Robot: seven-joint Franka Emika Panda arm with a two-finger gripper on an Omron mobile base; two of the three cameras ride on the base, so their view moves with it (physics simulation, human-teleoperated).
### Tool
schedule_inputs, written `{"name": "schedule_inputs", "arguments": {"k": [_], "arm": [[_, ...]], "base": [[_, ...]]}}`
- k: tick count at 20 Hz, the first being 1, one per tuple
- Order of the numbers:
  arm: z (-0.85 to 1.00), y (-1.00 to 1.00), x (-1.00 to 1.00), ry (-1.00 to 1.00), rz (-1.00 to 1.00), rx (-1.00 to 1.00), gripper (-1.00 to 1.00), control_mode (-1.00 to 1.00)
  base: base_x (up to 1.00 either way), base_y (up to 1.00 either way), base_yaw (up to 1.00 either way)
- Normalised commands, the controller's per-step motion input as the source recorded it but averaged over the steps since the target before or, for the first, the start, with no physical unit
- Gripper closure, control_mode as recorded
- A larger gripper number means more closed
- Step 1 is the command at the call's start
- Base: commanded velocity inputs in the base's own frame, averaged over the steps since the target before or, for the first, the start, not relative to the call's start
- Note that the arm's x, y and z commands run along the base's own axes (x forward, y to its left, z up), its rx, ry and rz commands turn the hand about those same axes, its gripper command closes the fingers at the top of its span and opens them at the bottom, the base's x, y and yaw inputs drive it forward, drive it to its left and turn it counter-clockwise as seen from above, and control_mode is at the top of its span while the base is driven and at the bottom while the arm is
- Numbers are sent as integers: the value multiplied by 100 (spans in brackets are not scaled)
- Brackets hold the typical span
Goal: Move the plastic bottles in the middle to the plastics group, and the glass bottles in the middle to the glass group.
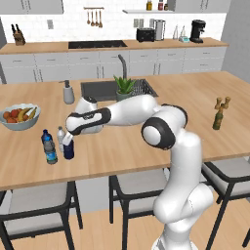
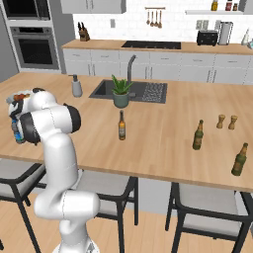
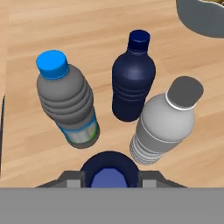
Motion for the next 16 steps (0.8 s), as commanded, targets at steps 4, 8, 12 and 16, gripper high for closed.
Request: {"name": "schedule_inputs", "arguments": {"k": [4,8,12,16], "arm": [[0,2,0,0,0,0,-100,-100],[7,0,0,0,0,-1,-100,-100],[58,0,-23,-2,0,0,-100,-100],[83,-7,-33,0,-2,0,-100,-100]], "base": [[0,0,0],[0,0,0],[0,0,0],[0,0,0]]}}
